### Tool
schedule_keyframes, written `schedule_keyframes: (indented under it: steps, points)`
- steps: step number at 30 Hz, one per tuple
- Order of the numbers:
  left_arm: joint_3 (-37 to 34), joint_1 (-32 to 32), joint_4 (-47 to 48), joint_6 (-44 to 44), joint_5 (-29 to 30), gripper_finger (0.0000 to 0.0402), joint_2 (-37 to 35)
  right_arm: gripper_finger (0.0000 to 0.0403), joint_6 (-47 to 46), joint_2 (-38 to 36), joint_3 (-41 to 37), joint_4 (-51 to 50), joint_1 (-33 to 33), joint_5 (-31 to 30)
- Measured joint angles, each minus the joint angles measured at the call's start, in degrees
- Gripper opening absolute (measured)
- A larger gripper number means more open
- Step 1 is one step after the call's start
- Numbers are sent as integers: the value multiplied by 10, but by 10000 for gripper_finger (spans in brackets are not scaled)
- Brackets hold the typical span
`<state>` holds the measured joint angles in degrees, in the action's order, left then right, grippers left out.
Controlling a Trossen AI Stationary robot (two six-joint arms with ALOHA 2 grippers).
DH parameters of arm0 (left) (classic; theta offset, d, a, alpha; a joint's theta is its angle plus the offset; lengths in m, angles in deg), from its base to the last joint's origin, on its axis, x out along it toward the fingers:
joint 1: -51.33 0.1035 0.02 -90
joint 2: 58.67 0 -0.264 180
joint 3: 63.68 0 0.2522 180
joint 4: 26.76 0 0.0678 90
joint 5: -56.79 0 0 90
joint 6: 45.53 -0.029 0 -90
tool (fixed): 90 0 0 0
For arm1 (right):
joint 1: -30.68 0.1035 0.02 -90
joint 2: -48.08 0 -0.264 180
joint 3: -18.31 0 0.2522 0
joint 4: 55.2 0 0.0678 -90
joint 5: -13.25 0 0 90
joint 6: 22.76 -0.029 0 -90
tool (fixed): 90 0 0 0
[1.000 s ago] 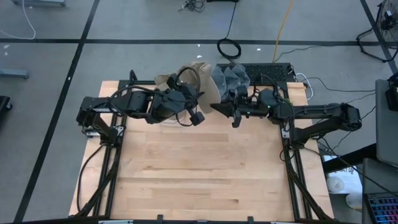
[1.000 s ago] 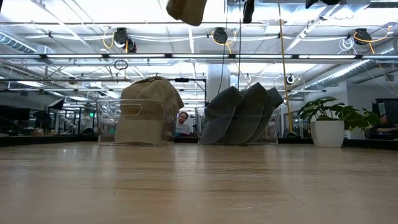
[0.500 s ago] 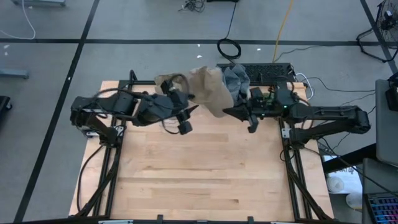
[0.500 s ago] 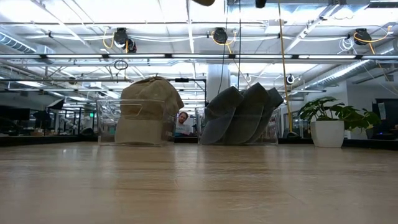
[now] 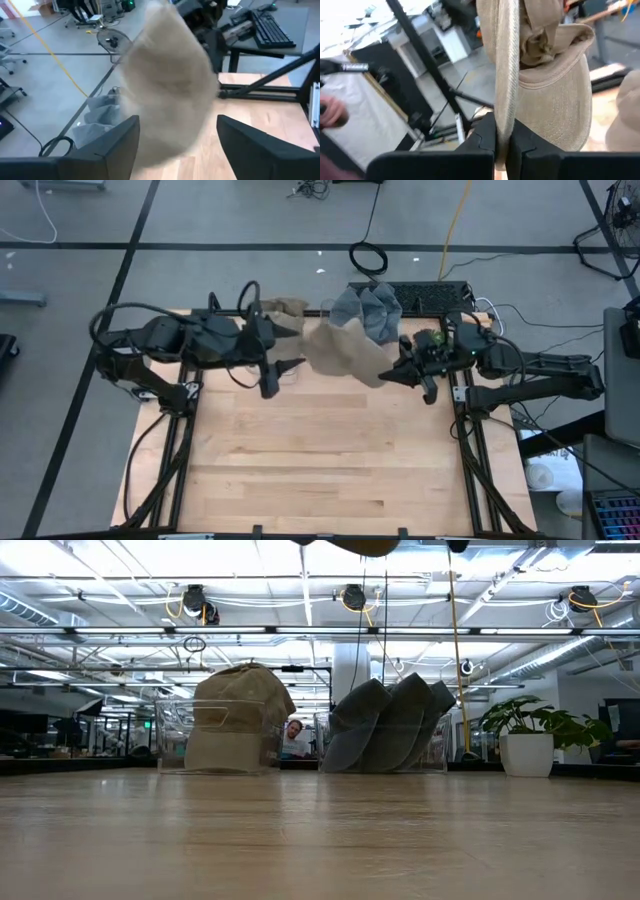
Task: Pick & Place hat
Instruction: Put the brown cap into the left transparent bin
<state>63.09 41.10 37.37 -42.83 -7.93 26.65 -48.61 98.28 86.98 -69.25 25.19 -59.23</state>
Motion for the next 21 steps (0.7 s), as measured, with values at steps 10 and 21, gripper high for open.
schedule_keyframes:
  steps: [10,21]
  points:
    - [0,31,38,12,-63,312,-27,0,-4,-2,0,-19,15,40]
    - [0,58,62,38,-164,324,-29,0,-4,-1,0,-17,38,37]
